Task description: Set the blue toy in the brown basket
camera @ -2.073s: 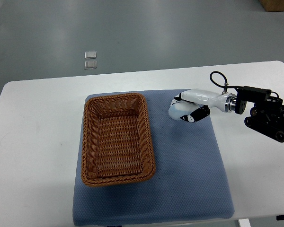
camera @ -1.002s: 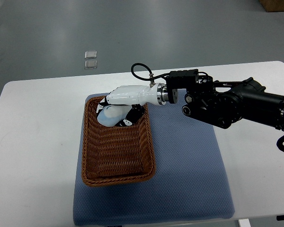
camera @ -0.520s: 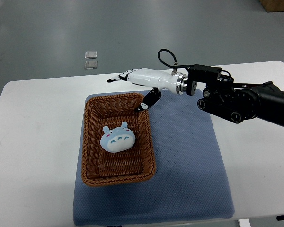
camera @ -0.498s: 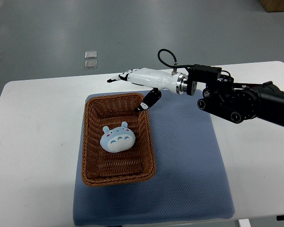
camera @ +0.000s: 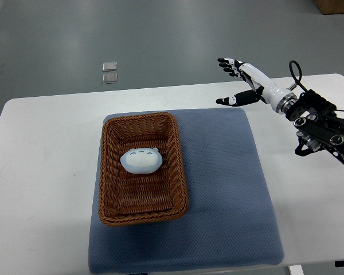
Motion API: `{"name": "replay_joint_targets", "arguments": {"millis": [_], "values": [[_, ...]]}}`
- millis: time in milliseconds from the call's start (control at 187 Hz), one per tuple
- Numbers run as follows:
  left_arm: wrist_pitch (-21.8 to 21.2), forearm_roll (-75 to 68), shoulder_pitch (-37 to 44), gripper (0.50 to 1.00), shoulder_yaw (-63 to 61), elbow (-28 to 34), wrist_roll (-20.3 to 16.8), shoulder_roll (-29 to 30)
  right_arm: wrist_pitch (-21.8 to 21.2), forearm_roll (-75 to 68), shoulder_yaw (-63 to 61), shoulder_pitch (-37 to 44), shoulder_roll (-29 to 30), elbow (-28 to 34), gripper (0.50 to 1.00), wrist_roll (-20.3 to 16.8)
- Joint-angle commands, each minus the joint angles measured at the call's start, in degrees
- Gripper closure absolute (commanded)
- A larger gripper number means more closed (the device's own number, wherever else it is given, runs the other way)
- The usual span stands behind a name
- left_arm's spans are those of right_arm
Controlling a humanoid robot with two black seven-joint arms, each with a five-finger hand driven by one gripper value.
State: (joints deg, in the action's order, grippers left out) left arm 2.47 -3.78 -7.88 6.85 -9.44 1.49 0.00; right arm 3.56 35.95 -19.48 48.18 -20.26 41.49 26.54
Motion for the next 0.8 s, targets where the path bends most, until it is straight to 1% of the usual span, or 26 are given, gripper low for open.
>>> {"name": "replay_joint_targets", "arguments": {"millis": [0,27,145,252,364,573,793], "values": [[-0.01,0.00,-0.03,0.500,0.00,0.04,0.00,0.00,-0.05,-8.53,-0.03,-1.25,0.05,-1.15,0.589,-0.09],[-0.01,0.00,-0.03,0.500,0.00,-0.05,0.00,0.00,-0.05,-10.46,-0.03,-1.34,0.14,-1.41,0.589,-0.17],[-0.01,0.00,-0.03,0.500,0.00,-0.05,0.00,0.00,-0.13,-21.08,-0.12,-1.52,0.22,-1.76,0.589,-2.81],[-0.01,0.00,-0.03,0.500,0.00,0.04,0.00,0.00,-0.31,-27.07,-0.03,-1.52,0.40,-1.76,0.587,-3.51],[-0.01,0.00,-0.12,0.500,0.00,0.04,0.00,0.00,-1.54,-29.71,-0.12,-2.13,0.57,-1.94,0.587,-4.48],[-0.01,0.00,-0.47,0.500,0.09,-0.05,0.00,0.00,-4.00,-34.45,-0.12,-2.74,0.22,-1.94,0.587,-4.83],[-0.01,0.00,-0.47,0.500,0.09,-0.05,0.00,0.00,-3.74,-36.12,-4.52,-4.06,1.19,-2.03,0.587,-4.31]]}}
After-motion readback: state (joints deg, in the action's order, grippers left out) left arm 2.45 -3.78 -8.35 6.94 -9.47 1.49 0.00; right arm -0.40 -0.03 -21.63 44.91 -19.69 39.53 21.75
